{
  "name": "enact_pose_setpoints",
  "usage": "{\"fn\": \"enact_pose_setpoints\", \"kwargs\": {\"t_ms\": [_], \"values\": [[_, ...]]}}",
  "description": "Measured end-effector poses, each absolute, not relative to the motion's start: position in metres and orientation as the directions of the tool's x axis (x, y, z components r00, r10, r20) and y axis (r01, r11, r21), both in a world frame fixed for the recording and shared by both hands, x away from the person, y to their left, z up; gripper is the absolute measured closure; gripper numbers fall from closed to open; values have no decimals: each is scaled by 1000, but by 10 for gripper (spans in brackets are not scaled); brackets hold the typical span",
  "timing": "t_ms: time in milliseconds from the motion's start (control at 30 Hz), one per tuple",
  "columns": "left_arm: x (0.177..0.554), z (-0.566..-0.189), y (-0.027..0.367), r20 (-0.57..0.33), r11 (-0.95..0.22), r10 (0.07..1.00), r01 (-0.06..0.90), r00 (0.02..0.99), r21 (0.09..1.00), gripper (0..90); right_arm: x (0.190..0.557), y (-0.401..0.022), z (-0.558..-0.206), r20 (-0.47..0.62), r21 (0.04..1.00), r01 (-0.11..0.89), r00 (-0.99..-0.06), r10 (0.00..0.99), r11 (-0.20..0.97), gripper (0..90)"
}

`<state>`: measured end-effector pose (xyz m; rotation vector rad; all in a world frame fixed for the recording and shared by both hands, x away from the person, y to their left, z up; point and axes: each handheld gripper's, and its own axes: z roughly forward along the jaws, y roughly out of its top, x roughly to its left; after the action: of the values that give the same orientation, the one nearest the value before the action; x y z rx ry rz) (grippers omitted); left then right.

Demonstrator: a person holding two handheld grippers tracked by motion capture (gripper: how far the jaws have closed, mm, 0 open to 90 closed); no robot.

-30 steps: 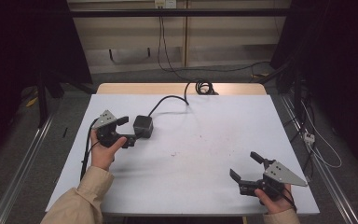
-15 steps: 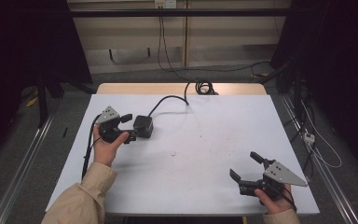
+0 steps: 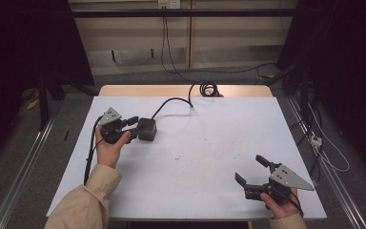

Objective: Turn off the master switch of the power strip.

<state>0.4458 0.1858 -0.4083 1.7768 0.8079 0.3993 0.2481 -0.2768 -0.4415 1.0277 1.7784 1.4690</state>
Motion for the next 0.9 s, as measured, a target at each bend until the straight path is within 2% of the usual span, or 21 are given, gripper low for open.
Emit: {"fn": "enact_pose_setpoints", "kwargs": {"t_ms": [467,900], "values": [[452,-414,187,-147,-167,693,356,706,920,771,249,-277,-442,23,979,185,-516,856,86,39],[457,-417,186,-157,-169,698,373,699,912,837,249,-278,-442,23,979,184,-519,855,86,39]]}}
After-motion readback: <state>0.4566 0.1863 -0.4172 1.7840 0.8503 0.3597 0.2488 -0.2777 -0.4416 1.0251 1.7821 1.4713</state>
